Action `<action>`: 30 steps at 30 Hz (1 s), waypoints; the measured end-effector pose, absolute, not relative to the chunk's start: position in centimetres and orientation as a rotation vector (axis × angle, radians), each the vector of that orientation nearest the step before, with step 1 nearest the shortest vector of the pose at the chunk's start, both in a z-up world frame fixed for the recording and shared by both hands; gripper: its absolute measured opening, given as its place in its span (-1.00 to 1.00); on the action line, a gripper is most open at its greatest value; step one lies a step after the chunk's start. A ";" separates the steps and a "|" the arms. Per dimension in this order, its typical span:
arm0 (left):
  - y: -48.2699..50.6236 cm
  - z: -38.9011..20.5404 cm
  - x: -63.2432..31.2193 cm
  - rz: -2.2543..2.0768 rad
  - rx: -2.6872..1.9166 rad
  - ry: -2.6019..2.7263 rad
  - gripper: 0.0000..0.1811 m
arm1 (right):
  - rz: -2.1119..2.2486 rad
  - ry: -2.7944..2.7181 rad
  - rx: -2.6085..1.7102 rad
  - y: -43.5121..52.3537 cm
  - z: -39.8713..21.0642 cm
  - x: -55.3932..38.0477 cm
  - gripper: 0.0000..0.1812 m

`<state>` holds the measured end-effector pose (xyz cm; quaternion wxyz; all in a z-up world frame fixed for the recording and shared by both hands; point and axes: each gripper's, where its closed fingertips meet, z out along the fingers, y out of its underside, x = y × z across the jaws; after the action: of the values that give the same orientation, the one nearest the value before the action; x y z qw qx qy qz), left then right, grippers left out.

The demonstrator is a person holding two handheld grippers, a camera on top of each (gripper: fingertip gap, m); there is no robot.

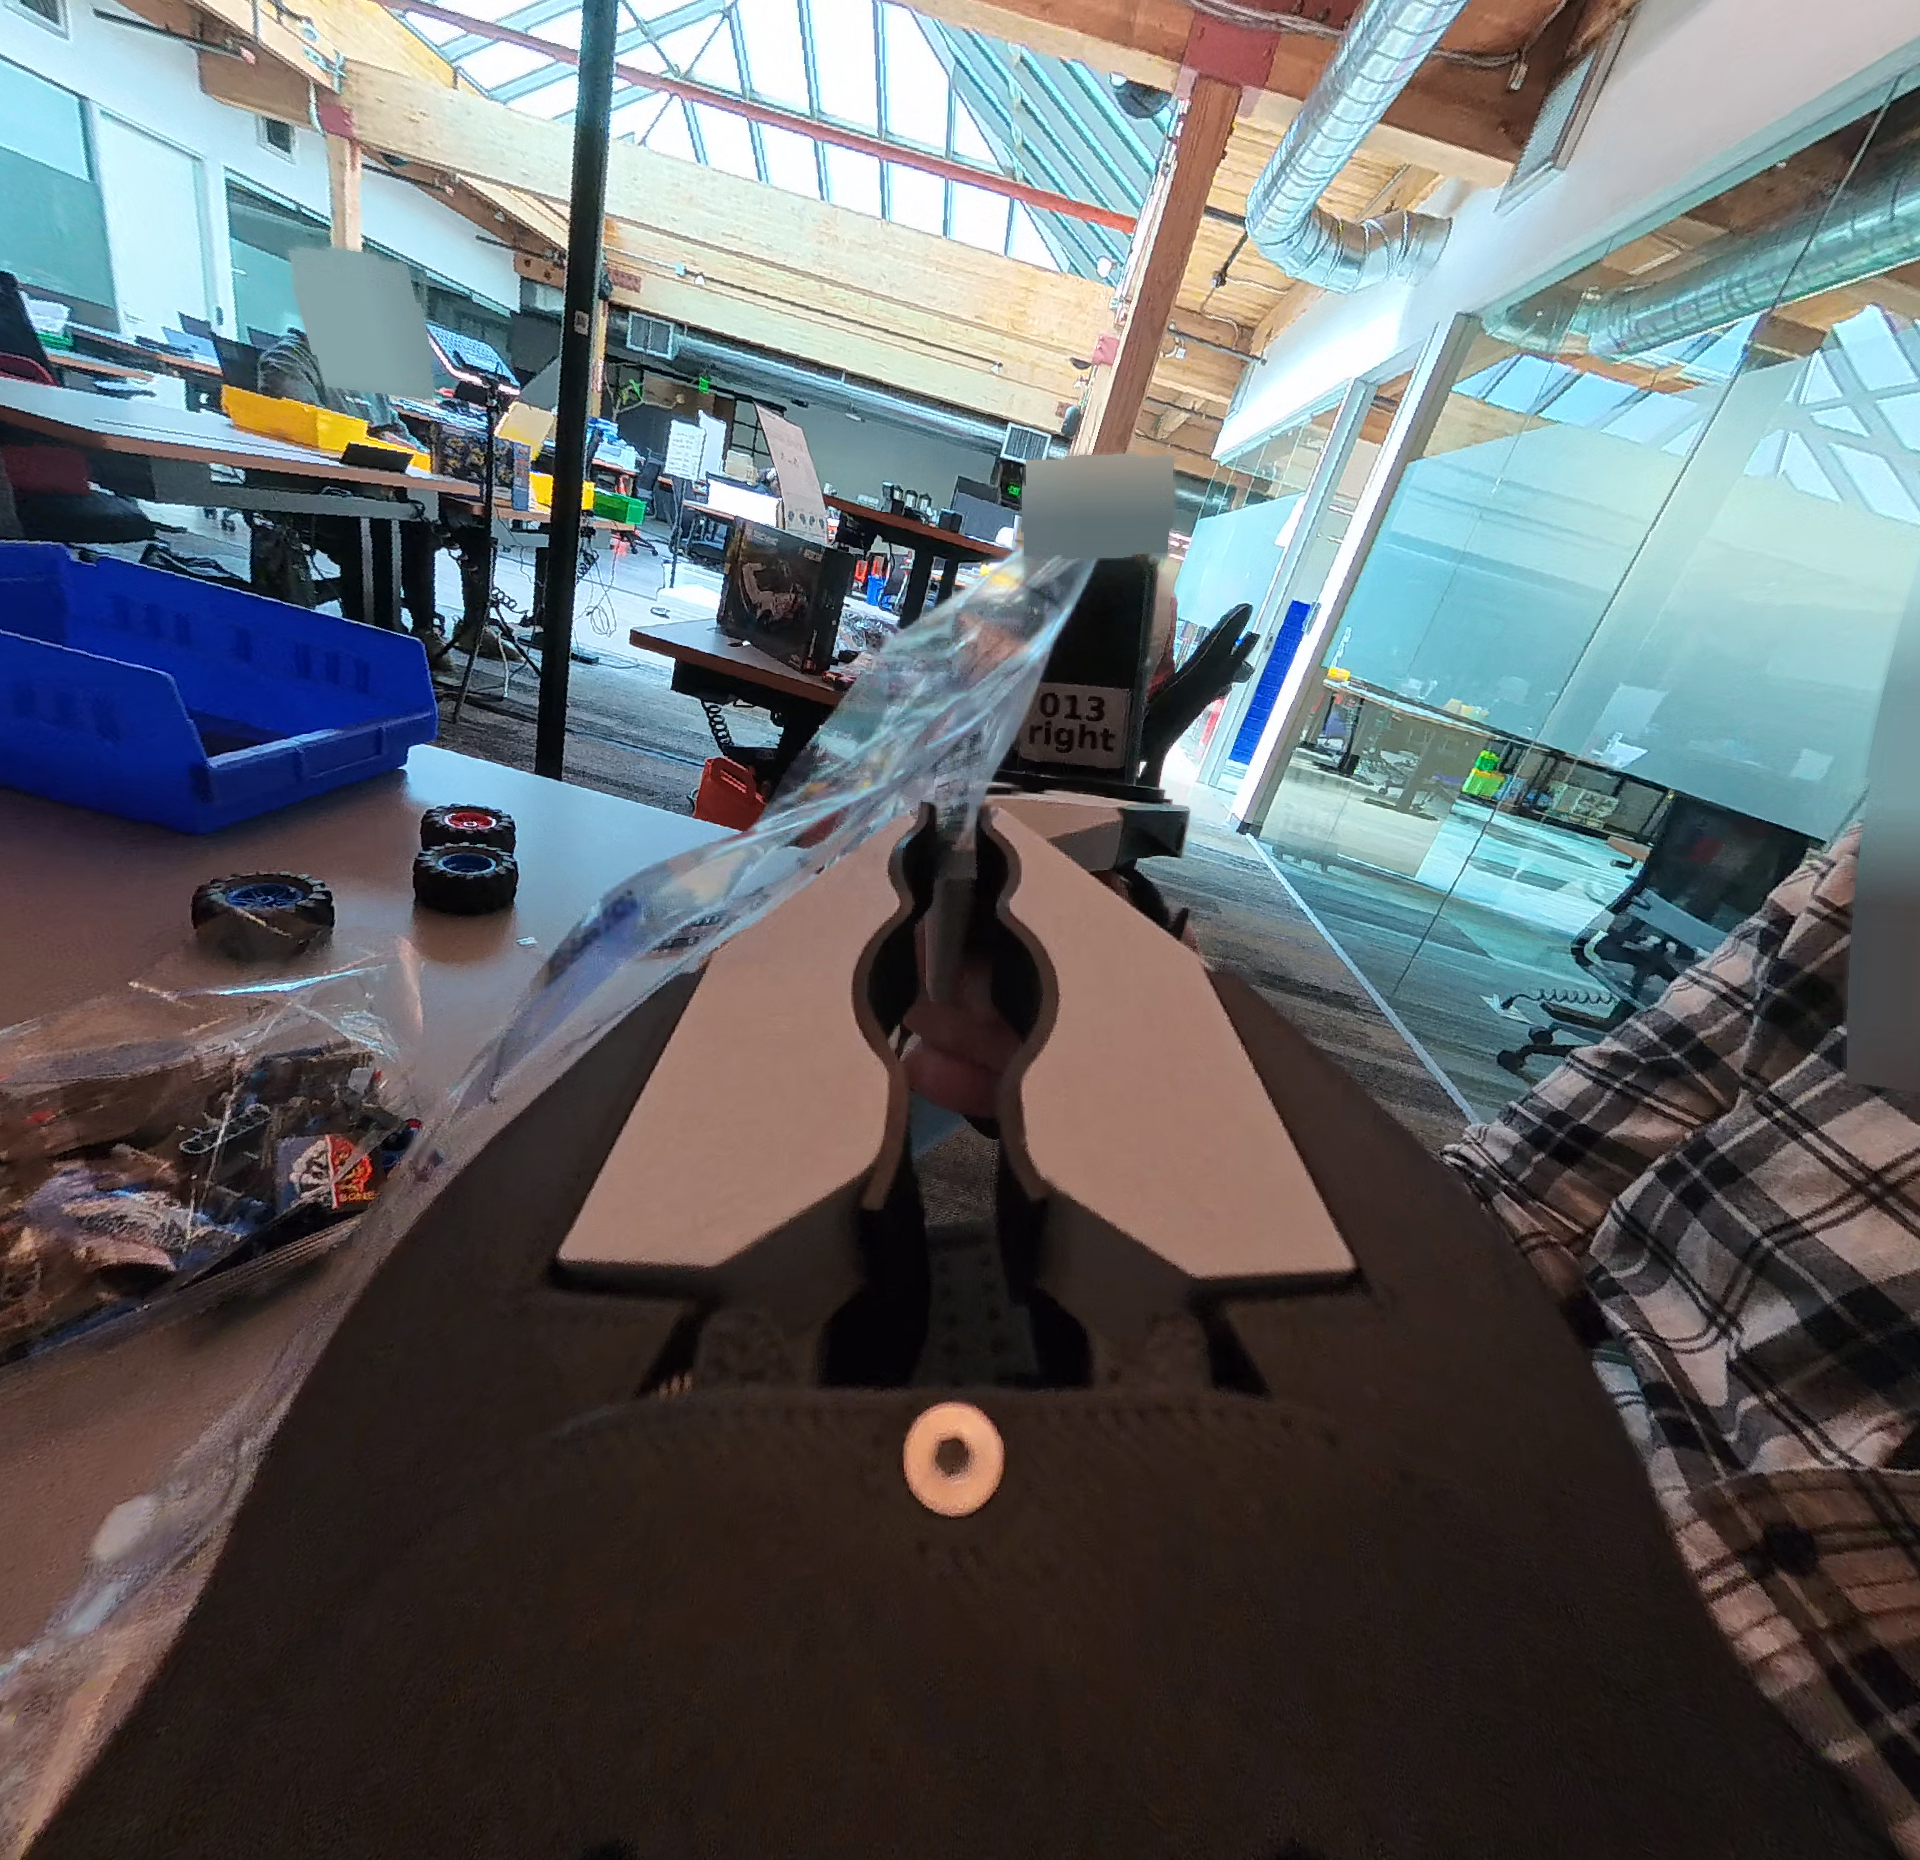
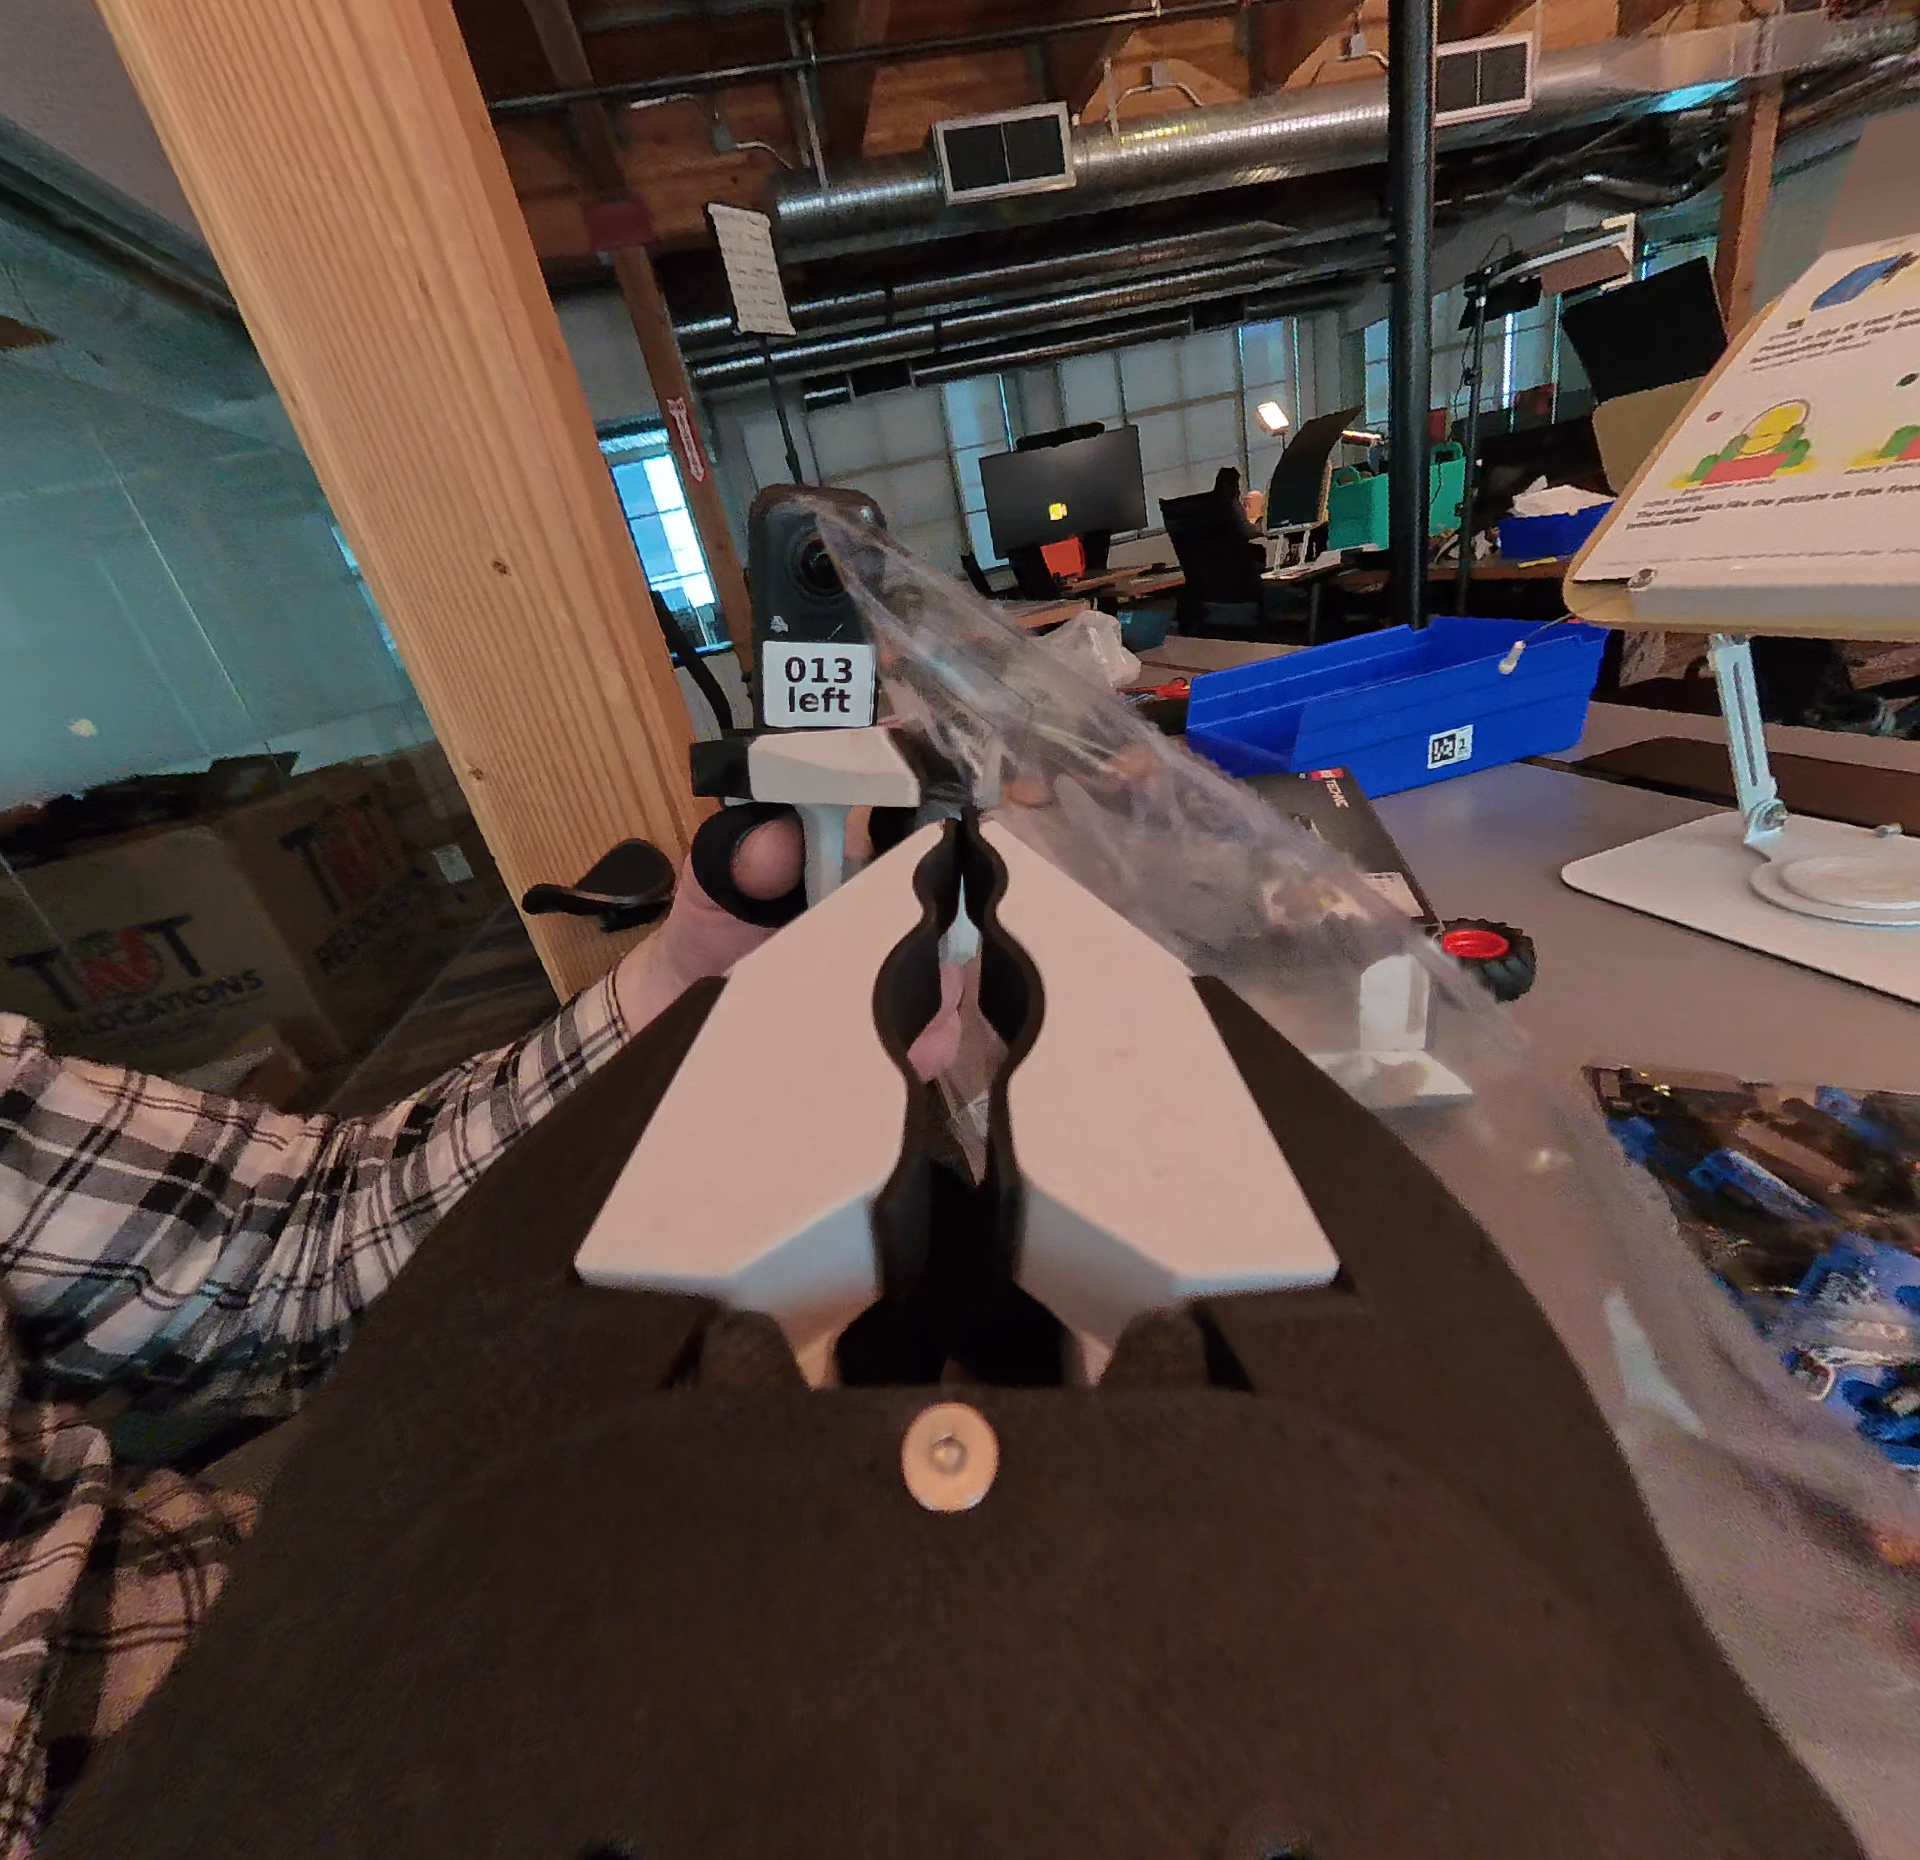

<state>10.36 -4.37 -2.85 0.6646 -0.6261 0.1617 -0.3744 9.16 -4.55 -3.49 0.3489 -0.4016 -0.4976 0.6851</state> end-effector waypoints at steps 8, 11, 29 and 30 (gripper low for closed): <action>-4.7 -3.5 10.5 -0.847 -1.410 0.382 -0.96 | 1.763 -1.212 -1.081 -3.3 -3.7 9.0 -0.98; -4.4 -3.8 10.4 -0.848 -1.409 0.378 -1.00 | 1.739 -1.234 -1.077 -3.6 -3.8 8.8 -1.00; -5.7 -18.1 14.5 -0.568 -1.857 0.515 -0.93 | 1.142 -1.634 -1.581 3.8 -19.1 13.9 -0.85; -5.9 -19.7 15.5 -0.571 -1.899 0.516 -0.92 | 1.148 -1.622 -1.604 4.0 -19.9 13.9 -0.86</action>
<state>15.47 -5.90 -19.66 0.5197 -0.7918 0.2151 -0.2383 13.90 4.01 -19.93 0.2899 -0.6011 -0.6079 0.4303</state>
